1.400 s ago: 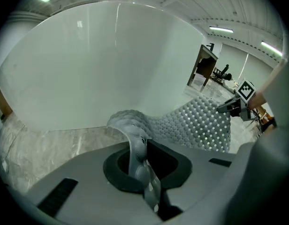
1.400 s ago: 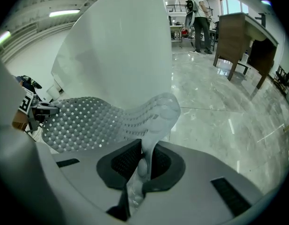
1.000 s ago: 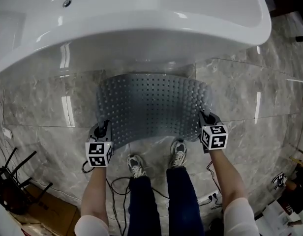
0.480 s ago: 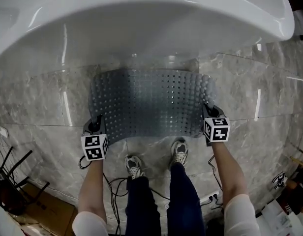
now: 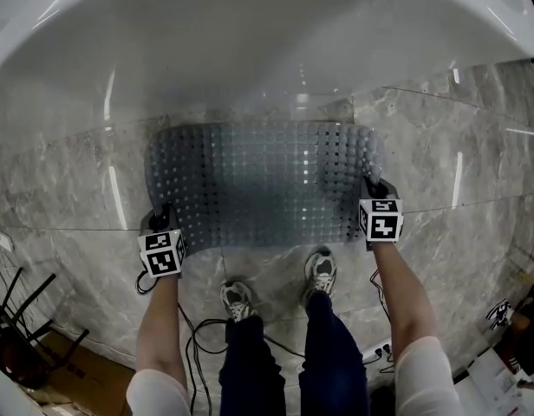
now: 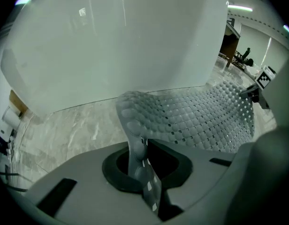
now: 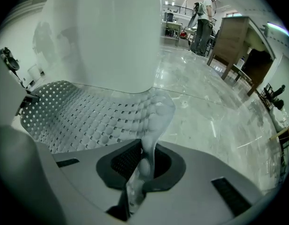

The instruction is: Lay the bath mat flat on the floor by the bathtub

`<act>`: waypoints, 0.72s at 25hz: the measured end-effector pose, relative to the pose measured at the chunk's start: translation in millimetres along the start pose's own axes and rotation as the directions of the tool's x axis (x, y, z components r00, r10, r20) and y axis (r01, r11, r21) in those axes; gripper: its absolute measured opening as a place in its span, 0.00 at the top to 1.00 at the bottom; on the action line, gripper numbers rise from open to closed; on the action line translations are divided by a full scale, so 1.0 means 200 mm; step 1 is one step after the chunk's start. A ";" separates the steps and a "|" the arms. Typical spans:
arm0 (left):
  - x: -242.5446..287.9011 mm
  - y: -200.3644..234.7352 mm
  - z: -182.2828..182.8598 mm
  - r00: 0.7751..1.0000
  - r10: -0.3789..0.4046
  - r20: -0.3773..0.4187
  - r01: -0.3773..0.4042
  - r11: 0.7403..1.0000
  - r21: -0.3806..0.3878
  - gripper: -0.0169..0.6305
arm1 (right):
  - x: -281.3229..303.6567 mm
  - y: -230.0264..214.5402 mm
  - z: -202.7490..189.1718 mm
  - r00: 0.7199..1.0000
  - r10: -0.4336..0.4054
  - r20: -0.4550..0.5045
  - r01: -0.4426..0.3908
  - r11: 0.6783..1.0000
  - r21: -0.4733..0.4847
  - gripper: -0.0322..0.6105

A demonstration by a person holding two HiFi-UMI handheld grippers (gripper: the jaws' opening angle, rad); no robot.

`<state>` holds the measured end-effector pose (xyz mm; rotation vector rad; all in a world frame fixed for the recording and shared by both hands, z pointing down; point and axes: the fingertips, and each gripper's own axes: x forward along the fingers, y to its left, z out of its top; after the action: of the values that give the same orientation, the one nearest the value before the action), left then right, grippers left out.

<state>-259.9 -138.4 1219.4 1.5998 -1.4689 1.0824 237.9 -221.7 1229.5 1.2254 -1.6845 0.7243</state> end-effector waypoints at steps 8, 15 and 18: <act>0.17 0.08 -0.10 0.997 0.033 -0.072 -0.036 0.999 -0.041 0.91 | 0.13 -0.05 -0.06 0.995 -0.073 -0.066 0.070 0.996 -0.047 0.88; 0.24 0.13 -0.14 0.995 0.032 -0.094 -0.039 0.996 -0.079 0.89 | 0.18 -0.09 -0.08 0.989 -0.121 -0.086 0.120 0.993 -0.016 0.87; 0.24 0.15 -0.15 0.994 0.046 -0.096 -0.056 0.993 -0.101 0.85 | 0.17 -0.10 -0.08 0.986 -0.141 -0.085 0.142 0.990 0.006 0.85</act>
<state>-292.6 -134.1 1273.2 1.4275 -1.4861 1.0770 257.6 -228.8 1266.6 1.2909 -1.5091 0.6905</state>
